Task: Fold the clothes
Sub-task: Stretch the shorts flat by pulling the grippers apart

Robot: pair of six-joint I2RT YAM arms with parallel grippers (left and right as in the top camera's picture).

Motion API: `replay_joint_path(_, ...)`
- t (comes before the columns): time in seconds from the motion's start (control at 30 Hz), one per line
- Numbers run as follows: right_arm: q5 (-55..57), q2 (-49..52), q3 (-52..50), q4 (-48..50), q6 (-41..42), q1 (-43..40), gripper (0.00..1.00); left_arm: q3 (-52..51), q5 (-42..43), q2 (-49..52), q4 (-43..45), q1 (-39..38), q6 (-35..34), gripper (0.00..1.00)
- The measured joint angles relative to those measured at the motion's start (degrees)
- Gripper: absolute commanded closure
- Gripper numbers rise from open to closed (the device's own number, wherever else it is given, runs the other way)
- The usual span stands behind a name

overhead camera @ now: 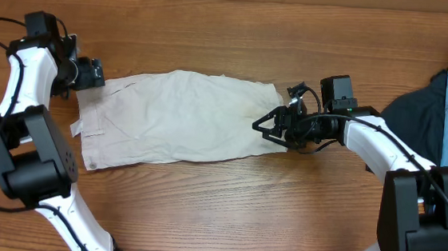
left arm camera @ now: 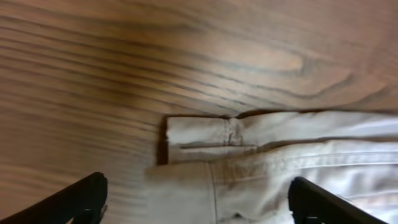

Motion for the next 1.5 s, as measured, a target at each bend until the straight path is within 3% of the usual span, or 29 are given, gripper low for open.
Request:
replay_joint_path(0.07,0.5,0.0,0.0,-0.6,0.0,0.0,0.34,0.0,0.4,2.2,-0.6,0.0,1.7,0.24)
replay_joint_path(0.2,1.4,0.0,0.0,-1.3,0.0,0.0,0.34,0.0,1.9,5.6,-1.9,0.0,5.1,0.75)
replay_joint_path(0.23,1.5,0.0,0.0,-1.4,0.0,0.0,0.34,0.0,2.8,5.6,-2.0,0.0,5.9,0.79)
replay_joint_path(0.33,1.7,0.0,0.0,-1.4,0.0,0.0,0.35,0.1,4.4,5.1,-2.4,0.0,7.1,0.81)
replay_joint_path(0.43,2.7,0.0,0.0,-1.4,0.0,0.0,0.35,0.4,4.7,4.2,-3.9,0.0,7.1,0.71)
replay_joint_path(0.6,6.2,0.0,0.0,-1.1,-0.1,0.0,0.39,1.6,4.9,-2.4,-7.2,0.0,7.3,0.7)
replay_joint_path(0.73,8.9,0.0,0.0,-1.1,-1.7,0.0,0.4,2.0,5.3,-8.8,-10.6,-0.1,7.4,0.61)
replay_joint_path(0.77,9.8,0.0,0.0,-1.1,-2.4,0.0,0.4,2.1,5.3,-10.3,-11.8,-0.1,7.3,0.62)
replay_joint_path(0.83,11.7,0.0,0.2,-1.9,-3.9,0.0,0.42,2.1,5.3,-12.9,-13.3,-0.1,7.5,0.8)
replay_joint_path(0.93,15.8,0.0,2.1,-5.9,-5.5,0.0,0.43,2.1,5.4,-15.5,-15.0,-0.1,7.3,0.96)
replay_joint_path(1.03,20.6,0.0,6.4,-10.0,-6.7,0.0,0.43,2.1,7.2,-20.2,-18.8,-0.1,7.7,0.96)
replay_joint_path(1.07,21.7,0.0,8.0,-11.2,-7.3,0.0,0.43,2.1,7.9,-21.9,-19.9,-0.1,7.7,0.9)
replay_joint_path(1.1,22.6,0.0,9.7,-12.2,-7.8,0.0,0.42,2.1,8.2,-23.6,-21.0,-0.1,7.7,0.71)
replay_joint_path(1.13,23.2,0.0,11.0,-12.6,-8.1,0.0,0.38,2.1,8.3,-25.3,-21.9,-0.1,7.8,0.41)
replay_joint_path(1.2,24.0,0.0,13.1,-13.8,-8.8,0.0,0.33,2.4,7.6,-28.0,-22.2,-0.1,7.5,0.25)
replay_joint_path(1.3,24.5,0.0,14.1,-16.5,-9.2,-0.1,0.29,2.8,5.2,-28.5,-19.7,0.0,6.1,0.15)
replay_joint_path(1.37,24.6,0.0,14.1,-18.5,-9.3,-0.2,0.27,2.8,4.7,-26.3,-17.8,0.1,5.3,0.14)
replay_joint_path(1.5,24.9,0.0,14.1,-22.6,-9.5,-0.2,0.26,2.8,4.4,-14.4,-12.4,0.3,5.1,0.1)
